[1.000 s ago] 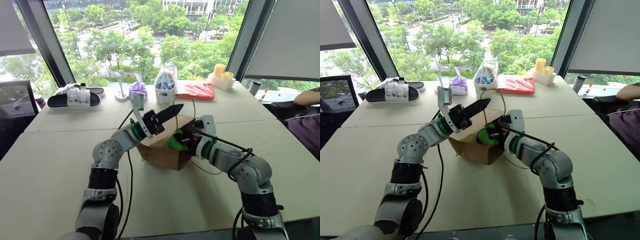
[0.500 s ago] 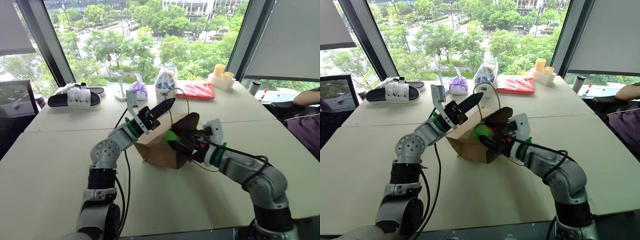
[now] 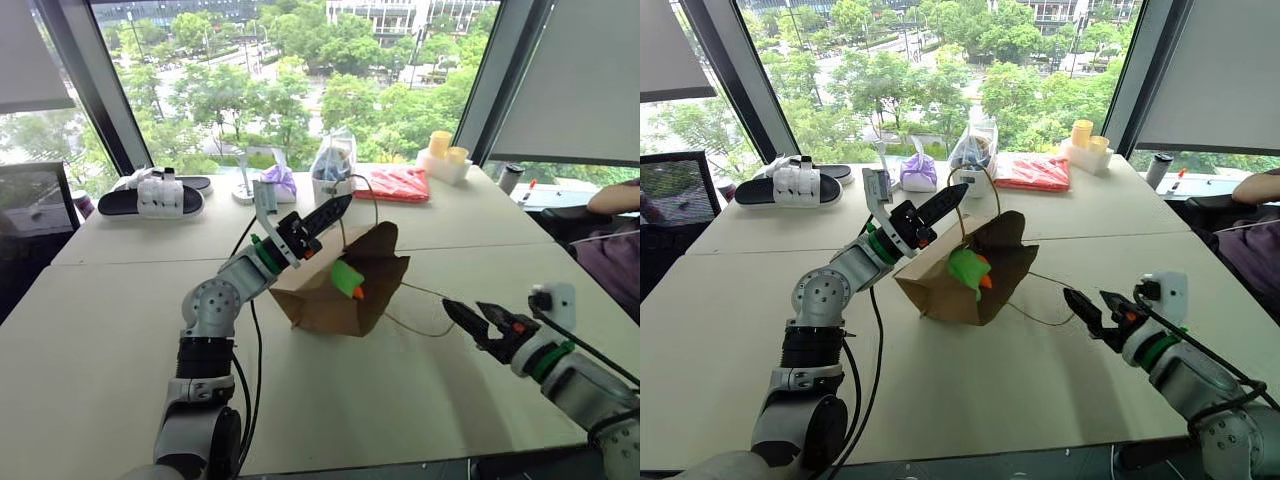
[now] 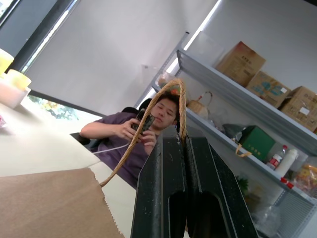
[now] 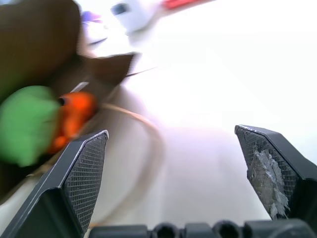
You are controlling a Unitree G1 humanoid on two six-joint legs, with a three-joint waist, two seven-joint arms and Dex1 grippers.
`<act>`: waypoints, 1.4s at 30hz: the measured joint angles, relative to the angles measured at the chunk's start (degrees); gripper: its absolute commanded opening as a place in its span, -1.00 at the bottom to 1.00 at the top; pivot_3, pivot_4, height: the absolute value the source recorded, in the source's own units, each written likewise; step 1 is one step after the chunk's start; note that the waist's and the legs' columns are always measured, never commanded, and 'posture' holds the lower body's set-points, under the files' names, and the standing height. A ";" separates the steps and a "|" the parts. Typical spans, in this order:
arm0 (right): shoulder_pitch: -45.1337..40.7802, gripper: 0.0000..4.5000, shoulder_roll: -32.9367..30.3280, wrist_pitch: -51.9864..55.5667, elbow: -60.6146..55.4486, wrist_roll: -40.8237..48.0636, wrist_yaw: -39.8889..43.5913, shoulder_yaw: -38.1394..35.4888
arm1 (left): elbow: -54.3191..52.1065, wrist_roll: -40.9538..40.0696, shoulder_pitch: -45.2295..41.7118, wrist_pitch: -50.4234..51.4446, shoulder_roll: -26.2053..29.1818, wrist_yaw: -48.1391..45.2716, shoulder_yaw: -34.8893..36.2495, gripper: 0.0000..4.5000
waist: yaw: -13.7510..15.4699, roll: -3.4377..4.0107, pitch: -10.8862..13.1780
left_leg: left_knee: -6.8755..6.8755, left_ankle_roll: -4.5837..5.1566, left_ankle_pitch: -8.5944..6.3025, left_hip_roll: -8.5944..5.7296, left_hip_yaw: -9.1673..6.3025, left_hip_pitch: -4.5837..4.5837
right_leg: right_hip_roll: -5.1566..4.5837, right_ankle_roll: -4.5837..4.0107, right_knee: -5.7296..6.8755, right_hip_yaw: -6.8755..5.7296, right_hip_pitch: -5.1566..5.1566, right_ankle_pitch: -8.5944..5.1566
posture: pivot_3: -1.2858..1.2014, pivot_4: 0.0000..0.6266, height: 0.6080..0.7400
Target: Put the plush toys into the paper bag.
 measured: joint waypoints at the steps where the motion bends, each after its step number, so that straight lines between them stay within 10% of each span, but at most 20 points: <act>1: 0.40 0.97 0.86 -0.68 0.68 -0.19 -0.30 0.16 | -0.01 -0.01 -0.03 0.00 -0.23 0.04 -0.05 -1.00 | 0.04 0.04 0.03 | 0.02 0.00 0.00 0.00 0.01 -0.02 | 0.00 0.00 0.04 0.00 -0.03 0.00 | 0.03 -0.52 1.00; 11: -1.67 0.87 12.33 -3.99 4.96 3.77 -3.83 2.29 | -0.13 0.00 -0.03 0.02 -0.59 0.64 -0.23 -1.00 | 0.31 0.42 0.35 | 0.82 -0.06 0.03 -0.05 0.00 -0.95 | 0.01 0.03 0.85 0.11 -0.93 -0.02 | 0.03 -0.52 1.00; 20: -0.92 -0.98 14.98 -5.37 4.56 9.22 -5.54 3.43 | -1.24 0.37 -0.02 -0.29 0.52 0.61 -0.69 -1.00 | 0.51 0.56 0.44 | 0.82 -0.06 0.03 -0.08 0.01 -0.95 | 0.00 0.03 0.85 0.12 -0.93 -0.02 | 0.03 -0.52 1.00; 42: -11.03 -0.98 -6.35 -12.33 -6.30 54.08 -18.29 4.02 | -3.11 -9.87 1.38 7.69 4.23 15.09 6.69 -1.00 | 0.55 0.59 0.96 | 0.87 -0.04 0.03 -0.07 0.00 -0.99 | -0.01 0.04 0.86 0.10 -0.91 -0.02 | 0.03 -0.52 1.00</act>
